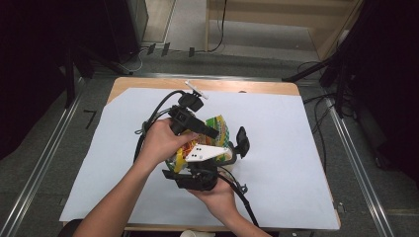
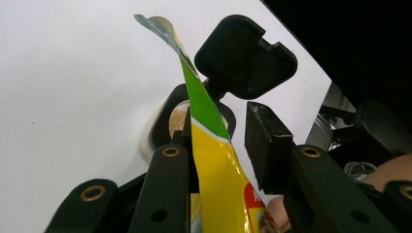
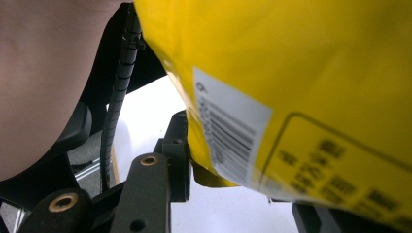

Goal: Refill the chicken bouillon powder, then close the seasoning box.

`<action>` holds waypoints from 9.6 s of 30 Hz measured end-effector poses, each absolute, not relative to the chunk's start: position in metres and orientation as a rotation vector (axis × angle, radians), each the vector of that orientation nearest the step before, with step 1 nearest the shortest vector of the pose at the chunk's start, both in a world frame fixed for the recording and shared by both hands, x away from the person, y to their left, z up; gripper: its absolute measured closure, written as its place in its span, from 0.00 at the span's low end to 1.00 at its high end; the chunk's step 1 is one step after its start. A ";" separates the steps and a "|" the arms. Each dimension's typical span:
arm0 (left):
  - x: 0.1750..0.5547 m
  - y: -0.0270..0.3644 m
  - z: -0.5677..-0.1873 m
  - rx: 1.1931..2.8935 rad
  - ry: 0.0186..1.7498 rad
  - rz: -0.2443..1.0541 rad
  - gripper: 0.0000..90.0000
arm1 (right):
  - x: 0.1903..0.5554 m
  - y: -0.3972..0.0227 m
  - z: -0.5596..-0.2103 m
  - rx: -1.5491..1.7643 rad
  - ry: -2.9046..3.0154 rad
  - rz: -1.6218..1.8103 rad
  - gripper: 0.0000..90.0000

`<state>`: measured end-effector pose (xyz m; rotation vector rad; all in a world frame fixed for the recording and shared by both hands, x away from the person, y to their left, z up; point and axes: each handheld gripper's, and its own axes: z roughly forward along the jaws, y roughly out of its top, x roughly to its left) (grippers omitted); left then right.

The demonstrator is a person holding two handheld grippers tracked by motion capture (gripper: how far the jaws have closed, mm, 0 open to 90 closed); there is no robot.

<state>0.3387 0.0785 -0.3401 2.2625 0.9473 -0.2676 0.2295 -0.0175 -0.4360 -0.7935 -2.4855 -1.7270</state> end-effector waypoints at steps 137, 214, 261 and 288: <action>0.348 0.110 -0.358 2.194 0.803 -0.485 1.00 | 0.229 -0.013 -0.491 -0.742 -2.640 -1.574 0.57; 0.372 0.221 -0.368 1.948 0.932 -0.217 0.95 | 0.247 -0.042 -0.466 -0.830 -2.588 -1.678 0.53; 0.357 0.239 -0.334 1.937 0.951 -0.147 0.65 | 0.249 -0.050 -0.457 -0.817 -2.581 -1.606 0.58; 0.365 0.267 -0.350 1.907 1.038 -0.092 0.57 | 0.259 -0.082 -0.429 -0.890 -2.587 -1.593 0.66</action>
